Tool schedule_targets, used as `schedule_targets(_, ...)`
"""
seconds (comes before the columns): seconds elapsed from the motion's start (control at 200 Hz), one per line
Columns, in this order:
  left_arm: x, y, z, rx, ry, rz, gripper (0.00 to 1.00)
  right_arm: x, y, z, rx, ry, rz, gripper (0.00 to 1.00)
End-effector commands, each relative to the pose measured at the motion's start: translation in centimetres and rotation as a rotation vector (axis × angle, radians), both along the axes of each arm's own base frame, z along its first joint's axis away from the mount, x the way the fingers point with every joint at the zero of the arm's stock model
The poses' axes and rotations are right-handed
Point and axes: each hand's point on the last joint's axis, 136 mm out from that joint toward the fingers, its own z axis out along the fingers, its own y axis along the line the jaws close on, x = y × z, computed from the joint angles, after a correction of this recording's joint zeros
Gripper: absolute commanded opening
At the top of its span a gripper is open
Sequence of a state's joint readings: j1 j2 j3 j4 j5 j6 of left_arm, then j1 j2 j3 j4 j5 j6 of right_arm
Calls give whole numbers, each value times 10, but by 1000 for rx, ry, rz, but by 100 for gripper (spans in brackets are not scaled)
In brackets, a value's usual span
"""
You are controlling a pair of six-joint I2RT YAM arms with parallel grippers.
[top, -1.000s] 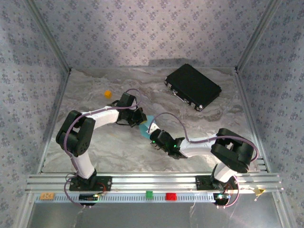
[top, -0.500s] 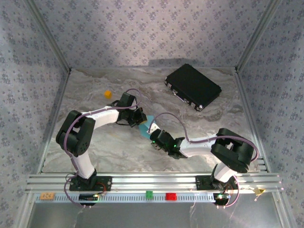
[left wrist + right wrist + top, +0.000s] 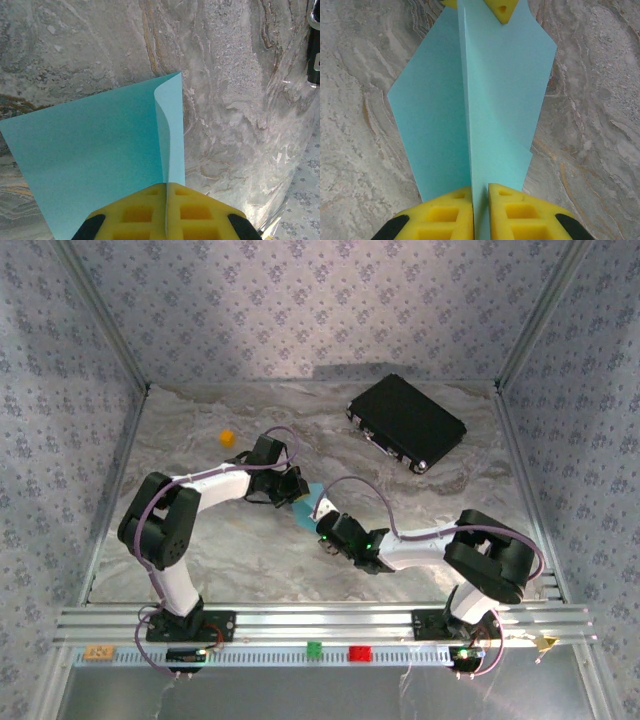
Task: Fold a paper plane with a square sheet of paper (pick it up from the middle)
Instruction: Fourth fold the wing at the center of the table.
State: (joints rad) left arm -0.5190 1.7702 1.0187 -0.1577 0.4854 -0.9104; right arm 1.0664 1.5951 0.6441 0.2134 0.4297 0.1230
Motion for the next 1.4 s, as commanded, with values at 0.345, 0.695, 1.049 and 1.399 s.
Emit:
schedule_targets(0.345, -1, -4, 3, -6, 7, -15, 0, 3, 1, 8, 56, -1, -22, 21)
schedule_targets(0.695, 0, -4, 3, -5, 6, -15, 0, 2, 1, 4, 51, 13, -15, 14)
schedule_targets(1.049, 1, -1, 10, -6, -15, -9, 20, 0, 5, -5, 121, 121, -21, 6)
schedule_targets(1.399, 7, 12, 32, 7, -82, 38, 54, 2, 9, -14, 350, 348, -24, 3)
